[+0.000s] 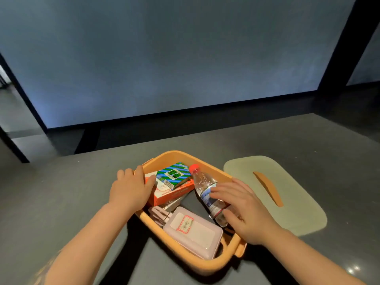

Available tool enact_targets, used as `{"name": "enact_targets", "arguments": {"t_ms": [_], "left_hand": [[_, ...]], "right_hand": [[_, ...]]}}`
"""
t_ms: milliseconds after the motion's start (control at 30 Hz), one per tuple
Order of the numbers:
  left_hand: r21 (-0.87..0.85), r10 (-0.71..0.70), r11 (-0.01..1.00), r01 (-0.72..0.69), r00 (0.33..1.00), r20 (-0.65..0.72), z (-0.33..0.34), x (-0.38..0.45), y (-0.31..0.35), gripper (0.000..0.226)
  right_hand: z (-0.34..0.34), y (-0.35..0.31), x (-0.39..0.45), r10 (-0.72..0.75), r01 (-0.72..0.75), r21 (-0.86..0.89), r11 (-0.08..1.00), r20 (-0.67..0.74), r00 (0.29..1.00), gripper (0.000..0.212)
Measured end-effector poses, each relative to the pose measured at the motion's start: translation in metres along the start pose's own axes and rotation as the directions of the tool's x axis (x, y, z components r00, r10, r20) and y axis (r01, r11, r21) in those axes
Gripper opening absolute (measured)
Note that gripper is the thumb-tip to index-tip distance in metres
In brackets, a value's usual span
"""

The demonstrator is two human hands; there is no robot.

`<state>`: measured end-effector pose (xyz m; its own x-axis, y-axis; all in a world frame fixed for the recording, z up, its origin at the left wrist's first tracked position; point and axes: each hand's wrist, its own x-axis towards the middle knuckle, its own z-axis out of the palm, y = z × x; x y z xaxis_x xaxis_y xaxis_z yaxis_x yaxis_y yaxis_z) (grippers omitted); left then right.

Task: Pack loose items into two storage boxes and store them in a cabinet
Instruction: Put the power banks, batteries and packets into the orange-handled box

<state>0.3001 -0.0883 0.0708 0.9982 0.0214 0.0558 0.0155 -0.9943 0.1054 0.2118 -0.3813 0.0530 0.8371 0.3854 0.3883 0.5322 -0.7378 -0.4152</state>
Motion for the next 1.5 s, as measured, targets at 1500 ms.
{"name": "enact_targets", "arguments": {"t_ms": [1500], "left_hand": [[-0.121,-0.122,0.988,0.092,0.956,-0.265,0.011,-0.108,0.032,0.065]], "right_hand": [[0.040,-0.016,0.031,0.413,-0.435,0.302,0.848,0.138,0.900,0.063]]}}
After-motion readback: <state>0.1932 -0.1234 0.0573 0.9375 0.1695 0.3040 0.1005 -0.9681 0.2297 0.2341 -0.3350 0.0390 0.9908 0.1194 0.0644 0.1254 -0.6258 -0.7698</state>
